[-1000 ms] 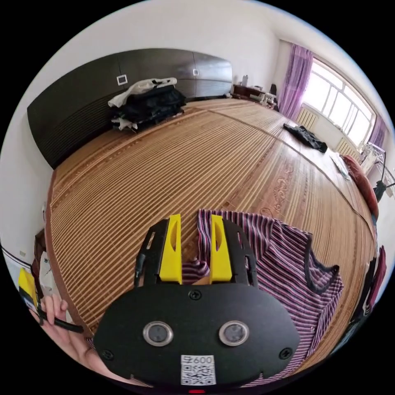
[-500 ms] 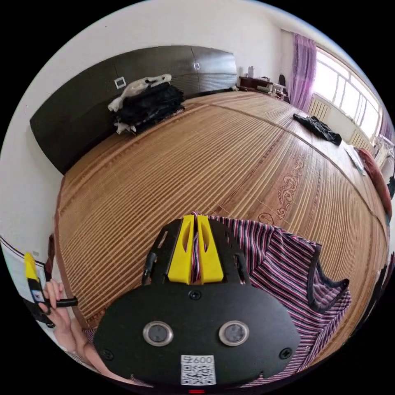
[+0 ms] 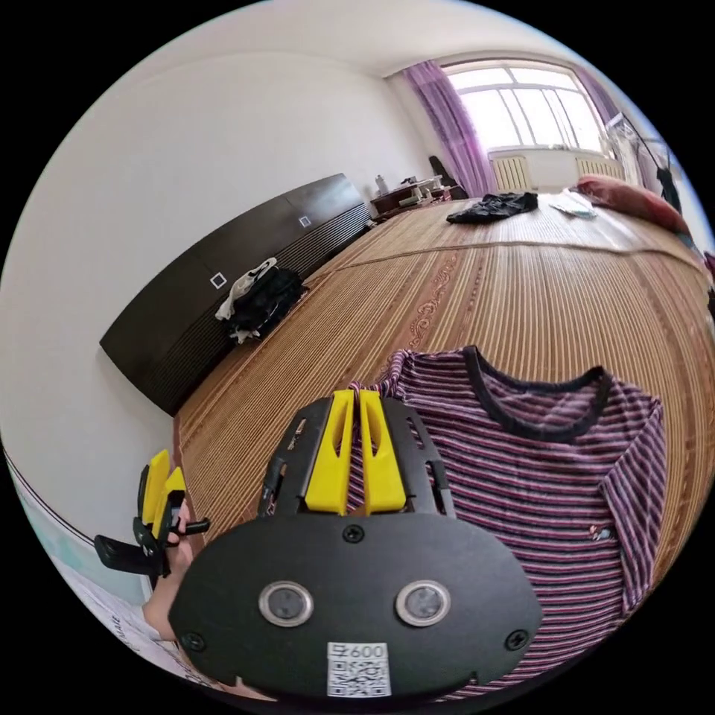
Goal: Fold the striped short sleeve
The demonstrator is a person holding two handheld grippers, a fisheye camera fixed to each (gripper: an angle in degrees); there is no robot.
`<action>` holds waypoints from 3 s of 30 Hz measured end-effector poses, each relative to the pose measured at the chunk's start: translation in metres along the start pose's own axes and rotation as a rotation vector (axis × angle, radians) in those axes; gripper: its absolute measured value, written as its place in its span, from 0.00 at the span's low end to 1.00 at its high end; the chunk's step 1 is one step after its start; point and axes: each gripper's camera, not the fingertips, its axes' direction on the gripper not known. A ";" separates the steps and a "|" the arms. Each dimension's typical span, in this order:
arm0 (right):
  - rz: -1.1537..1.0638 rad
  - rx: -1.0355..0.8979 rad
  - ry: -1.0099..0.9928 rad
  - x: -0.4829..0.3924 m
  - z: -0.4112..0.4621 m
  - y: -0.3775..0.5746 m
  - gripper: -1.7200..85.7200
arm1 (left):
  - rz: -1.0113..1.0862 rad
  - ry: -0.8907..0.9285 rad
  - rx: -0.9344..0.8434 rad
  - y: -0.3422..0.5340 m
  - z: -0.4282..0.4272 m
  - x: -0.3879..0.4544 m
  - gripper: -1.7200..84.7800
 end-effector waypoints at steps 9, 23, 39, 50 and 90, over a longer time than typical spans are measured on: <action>0.108 -0.066 0.027 0.099 -0.028 -0.055 0.01 | -0.110 0.235 -0.050 -0.088 0.039 -0.024 0.16; 0.177 -0.037 -0.072 0.121 -0.142 -0.171 0.01 | -0.341 0.794 -0.559 -0.234 0.265 -0.086 0.15; 0.181 -0.039 -0.070 0.046 -0.213 -0.292 0.01 | -0.405 1.002 -0.718 -0.287 0.292 -0.067 0.07; 0.196 -0.016 -0.064 -0.022 -0.244 -0.356 0.01 | 0.522 0.845 0.013 -0.290 0.091 0.006 0.06; 0.269 0.065 -0.153 -0.186 -0.268 -0.470 0.04 | 0.885 0.814 -0.169 -0.182 -0.002 0.202 0.05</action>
